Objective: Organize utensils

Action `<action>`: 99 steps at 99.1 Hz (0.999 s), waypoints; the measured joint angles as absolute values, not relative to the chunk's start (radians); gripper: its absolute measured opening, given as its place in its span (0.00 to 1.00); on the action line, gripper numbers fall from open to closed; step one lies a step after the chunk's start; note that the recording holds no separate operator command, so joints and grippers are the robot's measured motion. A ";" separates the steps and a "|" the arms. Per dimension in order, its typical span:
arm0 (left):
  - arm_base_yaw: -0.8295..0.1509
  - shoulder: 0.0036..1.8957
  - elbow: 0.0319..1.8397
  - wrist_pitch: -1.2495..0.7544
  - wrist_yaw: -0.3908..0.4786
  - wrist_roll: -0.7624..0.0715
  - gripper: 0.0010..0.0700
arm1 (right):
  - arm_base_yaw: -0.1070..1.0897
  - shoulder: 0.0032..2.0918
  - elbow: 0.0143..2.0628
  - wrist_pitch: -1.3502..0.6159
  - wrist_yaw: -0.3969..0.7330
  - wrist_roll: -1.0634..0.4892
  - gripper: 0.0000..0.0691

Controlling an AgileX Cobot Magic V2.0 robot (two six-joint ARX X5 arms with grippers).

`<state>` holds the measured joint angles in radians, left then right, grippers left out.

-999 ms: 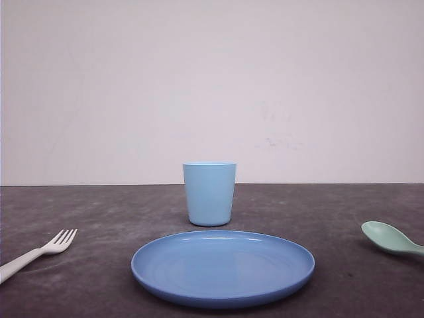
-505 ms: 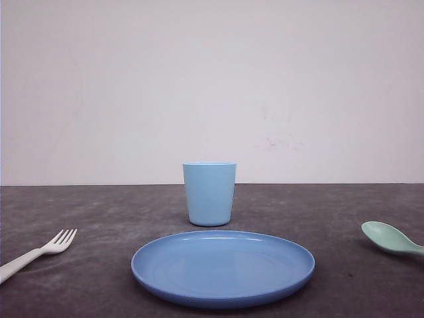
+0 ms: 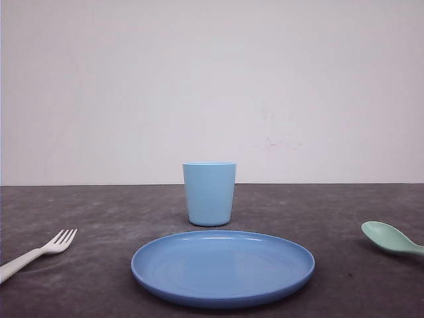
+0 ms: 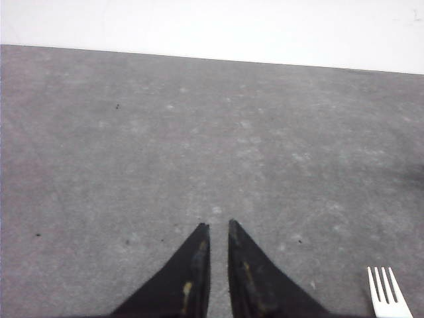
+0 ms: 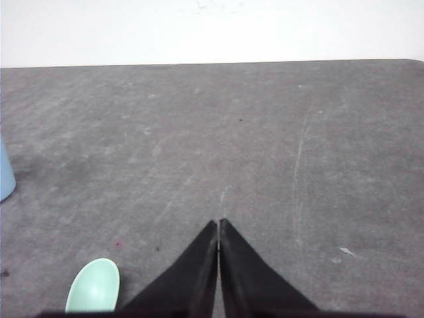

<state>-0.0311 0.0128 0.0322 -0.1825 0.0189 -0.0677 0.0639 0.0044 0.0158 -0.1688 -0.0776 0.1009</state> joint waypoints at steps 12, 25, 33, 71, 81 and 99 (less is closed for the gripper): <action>-0.031 0.013 0.032 -0.183 0.019 -0.068 0.02 | 0.064 0.004 0.016 -0.170 -0.078 0.101 0.01; -0.031 0.013 0.032 -0.183 0.019 -0.068 0.02 | 0.064 0.004 0.016 -0.170 -0.078 0.101 0.01; -0.031 0.013 0.032 -0.183 0.024 -0.072 0.02 | 0.064 0.004 0.016 -0.170 -0.078 0.103 0.01; -0.031 0.013 0.079 0.048 0.081 -0.239 0.02 | 0.064 0.010 0.144 -0.124 -0.114 0.299 0.01; -0.031 0.020 0.172 0.049 0.082 -0.262 0.02 | 0.064 0.041 0.253 -0.138 -0.130 0.324 0.01; -0.031 0.097 0.377 -0.062 0.082 -0.258 0.02 | 0.064 0.189 0.474 -0.268 -0.131 0.306 0.01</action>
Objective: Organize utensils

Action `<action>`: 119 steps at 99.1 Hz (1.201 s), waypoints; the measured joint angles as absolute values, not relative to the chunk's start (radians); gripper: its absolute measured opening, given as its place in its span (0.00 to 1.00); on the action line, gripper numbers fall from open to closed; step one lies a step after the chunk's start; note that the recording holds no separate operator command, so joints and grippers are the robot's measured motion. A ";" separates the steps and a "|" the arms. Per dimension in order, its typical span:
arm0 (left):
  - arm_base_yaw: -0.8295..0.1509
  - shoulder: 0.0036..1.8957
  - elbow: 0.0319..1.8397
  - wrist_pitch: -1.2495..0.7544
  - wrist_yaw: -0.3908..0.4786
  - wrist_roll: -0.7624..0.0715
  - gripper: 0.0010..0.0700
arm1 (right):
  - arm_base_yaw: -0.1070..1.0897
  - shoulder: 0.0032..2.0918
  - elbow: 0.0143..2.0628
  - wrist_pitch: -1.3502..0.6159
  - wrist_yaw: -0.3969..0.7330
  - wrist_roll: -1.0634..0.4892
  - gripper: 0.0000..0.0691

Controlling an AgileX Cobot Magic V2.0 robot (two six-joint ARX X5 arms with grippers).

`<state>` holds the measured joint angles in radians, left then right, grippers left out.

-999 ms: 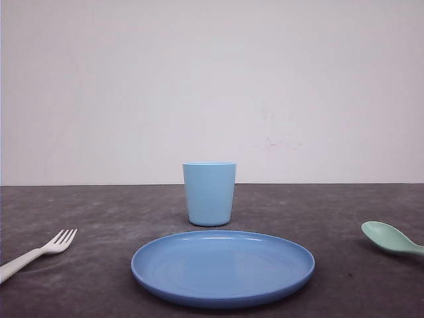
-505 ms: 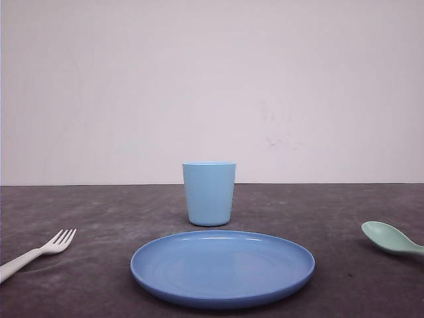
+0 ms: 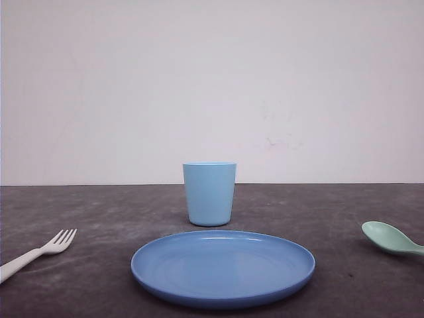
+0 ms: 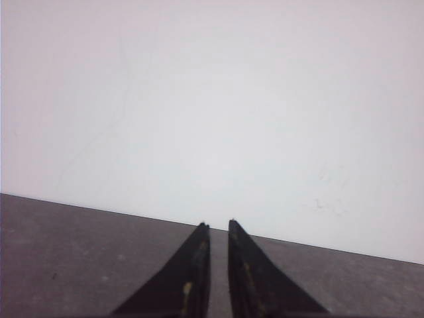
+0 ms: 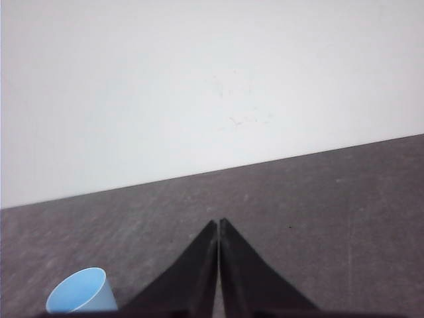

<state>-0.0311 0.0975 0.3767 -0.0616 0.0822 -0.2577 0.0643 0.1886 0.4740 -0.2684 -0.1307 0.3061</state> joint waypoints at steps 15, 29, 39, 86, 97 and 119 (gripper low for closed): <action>-0.031 0.222 0.553 -0.223 0.083 -0.209 0.02 | 0.064 0.352 0.656 -0.394 -0.131 0.239 0.01; -0.031 0.360 0.714 -0.356 0.083 -0.150 0.02 | 0.064 0.517 0.800 -0.533 -0.131 0.181 0.01; -0.031 0.468 0.786 -0.424 0.083 -0.105 0.02 | 0.064 0.631 0.862 -0.599 -0.127 0.145 0.01; -0.031 0.823 0.799 -0.546 0.076 -0.044 0.02 | 0.064 0.976 0.870 -0.757 -0.049 0.081 0.01; -0.031 0.847 0.799 -0.547 0.076 -0.044 0.02 | 0.064 1.001 0.870 -0.760 -0.049 0.081 0.01; -0.031 0.848 0.799 -0.547 0.075 -0.044 0.02 | 0.064 1.007 0.870 -0.760 -0.049 0.080 0.01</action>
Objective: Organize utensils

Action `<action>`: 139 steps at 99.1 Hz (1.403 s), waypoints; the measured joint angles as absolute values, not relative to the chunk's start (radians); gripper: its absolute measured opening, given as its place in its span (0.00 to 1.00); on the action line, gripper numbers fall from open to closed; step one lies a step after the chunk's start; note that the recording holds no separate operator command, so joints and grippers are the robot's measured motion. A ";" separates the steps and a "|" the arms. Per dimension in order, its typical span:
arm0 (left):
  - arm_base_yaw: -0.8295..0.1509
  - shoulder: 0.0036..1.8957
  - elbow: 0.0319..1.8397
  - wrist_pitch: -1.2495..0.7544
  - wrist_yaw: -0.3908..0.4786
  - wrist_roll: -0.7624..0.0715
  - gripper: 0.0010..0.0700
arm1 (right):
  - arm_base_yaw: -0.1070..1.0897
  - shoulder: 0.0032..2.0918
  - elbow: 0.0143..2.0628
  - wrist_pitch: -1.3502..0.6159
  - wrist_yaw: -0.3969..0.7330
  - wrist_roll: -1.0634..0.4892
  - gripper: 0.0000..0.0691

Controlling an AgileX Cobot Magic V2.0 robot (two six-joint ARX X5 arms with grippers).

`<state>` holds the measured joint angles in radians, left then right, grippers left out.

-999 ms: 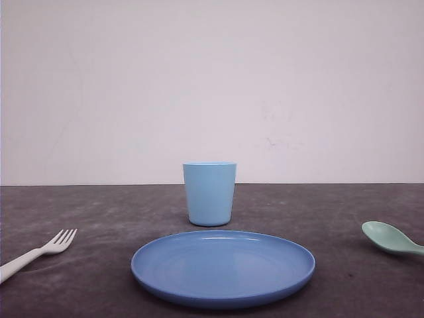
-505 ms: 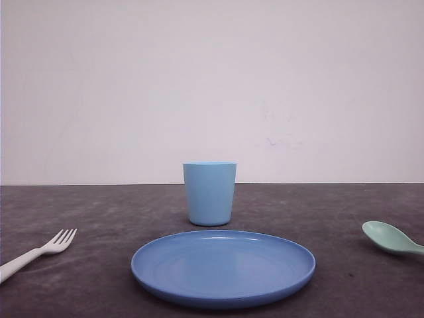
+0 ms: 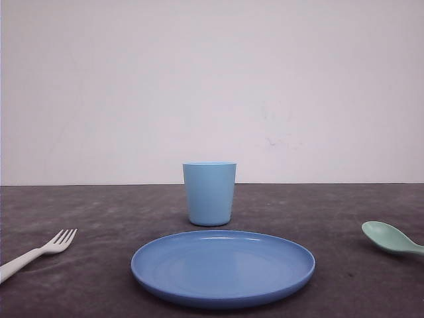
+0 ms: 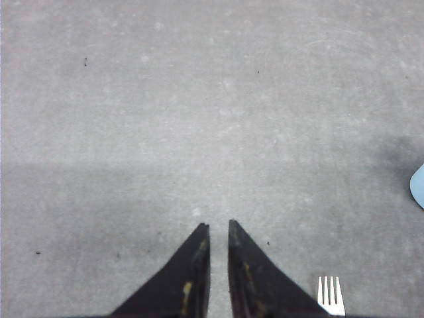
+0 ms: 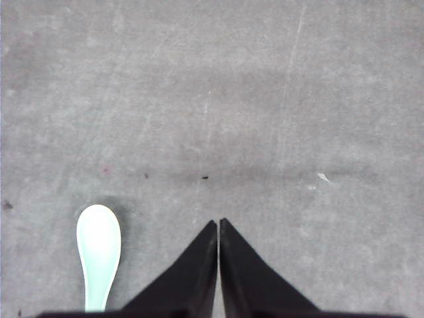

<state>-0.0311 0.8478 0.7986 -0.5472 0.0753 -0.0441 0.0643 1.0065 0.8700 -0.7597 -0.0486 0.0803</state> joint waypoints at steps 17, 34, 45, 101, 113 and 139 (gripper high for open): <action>-0.031 0.848 0.799 -0.553 0.075 -0.044 0.11 | 0.064 1.009 0.870 -0.760 -0.049 0.078 0.33; -0.031 0.848 0.799 -0.554 0.075 -0.044 0.56 | 0.064 1.009 0.870 -0.760 -0.049 0.078 0.81; -0.031 0.848 0.799 -0.559 0.076 -0.044 0.67 | 0.064 1.009 0.870 -0.760 -0.049 0.078 0.90; -0.213 0.954 0.799 -0.633 0.161 -0.189 0.68 | 0.064 1.009 0.870 -0.760 -0.049 0.075 0.98; -0.286 1.031 0.799 -0.651 0.153 -0.212 0.68 | 0.064 1.009 0.870 -0.760 -0.049 0.075 0.98; -0.430 1.200 0.799 -0.664 0.091 -0.261 0.68 | 0.064 1.009 0.870 -0.760 -0.049 0.075 0.98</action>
<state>-0.4305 1.2003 0.7986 -0.6636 0.0906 -0.2607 0.0643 1.0088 0.8700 -0.7597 -0.0490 0.0753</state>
